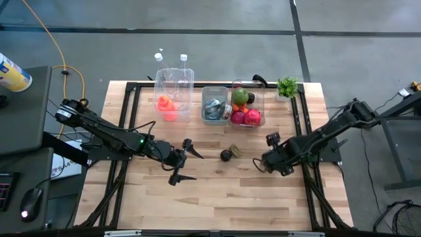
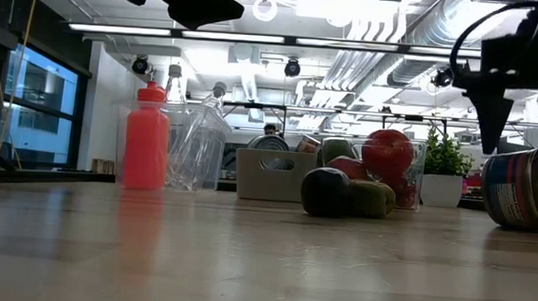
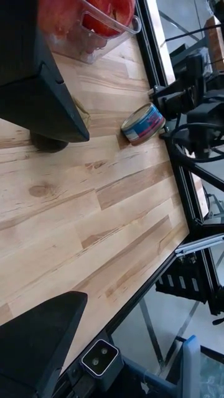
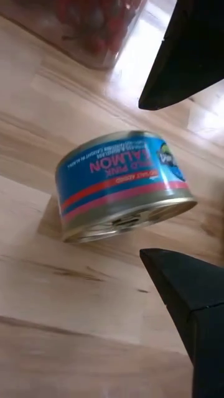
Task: Pick & Place Food Item
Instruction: Put the blue pink tuna can into the grey bin
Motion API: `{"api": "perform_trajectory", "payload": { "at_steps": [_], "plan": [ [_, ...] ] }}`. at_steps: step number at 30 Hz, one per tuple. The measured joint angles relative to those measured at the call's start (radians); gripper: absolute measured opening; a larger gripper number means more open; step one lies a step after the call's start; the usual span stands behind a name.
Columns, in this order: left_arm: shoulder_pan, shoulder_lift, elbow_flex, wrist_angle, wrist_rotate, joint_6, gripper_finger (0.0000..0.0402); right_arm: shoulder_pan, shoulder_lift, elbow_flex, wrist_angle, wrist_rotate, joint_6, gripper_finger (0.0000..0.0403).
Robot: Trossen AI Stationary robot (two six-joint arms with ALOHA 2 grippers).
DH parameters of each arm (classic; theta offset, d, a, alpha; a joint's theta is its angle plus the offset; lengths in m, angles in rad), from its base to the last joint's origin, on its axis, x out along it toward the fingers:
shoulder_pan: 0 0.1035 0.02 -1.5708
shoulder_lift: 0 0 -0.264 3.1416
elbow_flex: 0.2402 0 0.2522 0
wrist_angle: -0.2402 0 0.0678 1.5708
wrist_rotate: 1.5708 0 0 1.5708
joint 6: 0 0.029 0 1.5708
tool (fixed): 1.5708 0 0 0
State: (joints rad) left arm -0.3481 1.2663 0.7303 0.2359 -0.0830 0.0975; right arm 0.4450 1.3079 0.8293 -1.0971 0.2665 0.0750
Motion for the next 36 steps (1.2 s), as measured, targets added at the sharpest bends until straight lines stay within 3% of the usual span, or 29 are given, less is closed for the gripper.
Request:
{"api": "perform_trajectory", "payload": {
  "at_steps": [13, 28, 32, 36],
  "plan": [
    [0.0, 0.0, 0.0, 0.0, 0.0, 0.0, 0.0399, 0.0, 0.011, -0.101, 0.15, 0.011, 0.009, 0.0351],
    [0.0, 0.0, 0.0, 0.0, 0.0, 0.0, 0.0399, -0.014, 0.09, -0.091, 0.137, 0.004, 0.005, 0.0189],
    [0.0, 0.0, 0.0, -0.004, 0.0, 0.0, 0.0399, -0.011, 0.094, -0.092, 0.141, 0.022, 0.012, 0.0187],
    [0.0, 0.0, 0.0, -0.004, 0.0, 0.0, 0.0399, 0.017, 0.1, -0.088, 0.153, 0.132, 0.059, 0.0202]
  ]
}}
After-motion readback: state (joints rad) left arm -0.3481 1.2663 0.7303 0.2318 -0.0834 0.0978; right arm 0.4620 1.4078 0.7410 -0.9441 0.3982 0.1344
